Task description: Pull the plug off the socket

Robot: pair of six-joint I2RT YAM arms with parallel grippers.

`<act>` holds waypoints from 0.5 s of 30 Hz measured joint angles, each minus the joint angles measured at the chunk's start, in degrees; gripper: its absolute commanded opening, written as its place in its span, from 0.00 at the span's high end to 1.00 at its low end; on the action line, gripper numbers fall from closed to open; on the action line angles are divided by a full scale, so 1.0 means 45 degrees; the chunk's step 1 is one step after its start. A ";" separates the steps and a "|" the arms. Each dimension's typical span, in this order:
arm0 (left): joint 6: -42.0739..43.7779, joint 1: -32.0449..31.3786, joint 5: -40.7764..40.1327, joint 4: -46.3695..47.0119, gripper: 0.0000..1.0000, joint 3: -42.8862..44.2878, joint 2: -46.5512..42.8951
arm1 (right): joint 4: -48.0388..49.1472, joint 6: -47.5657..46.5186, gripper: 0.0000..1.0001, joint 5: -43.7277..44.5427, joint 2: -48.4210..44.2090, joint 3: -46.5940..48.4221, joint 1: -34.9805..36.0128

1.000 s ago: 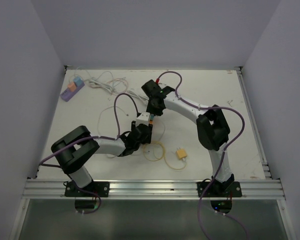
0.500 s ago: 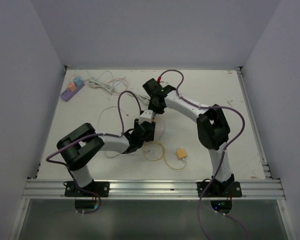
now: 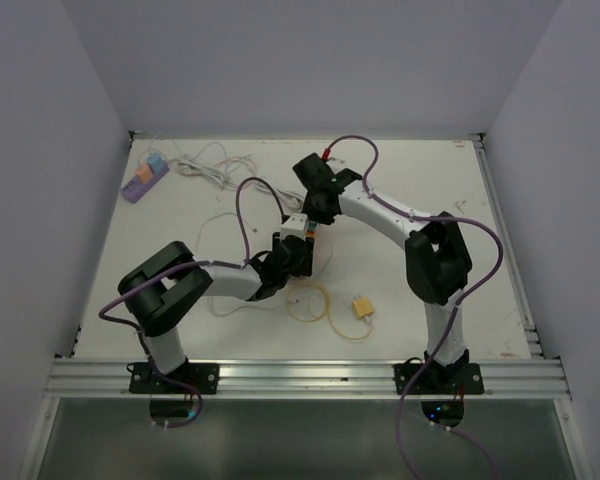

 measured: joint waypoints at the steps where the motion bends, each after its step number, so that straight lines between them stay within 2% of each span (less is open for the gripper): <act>1: 0.0010 -0.0005 0.0063 0.0058 1.00 0.0044 0.0058 | 0.0029 0.0000 1.00 -0.0005 -0.0078 -0.0117 -0.0053; 15: 0.0019 -0.0010 0.0296 -0.0214 1.00 0.0967 0.0709 | 0.0879 0.0175 1.00 -0.0437 -0.0709 -0.1122 -0.0670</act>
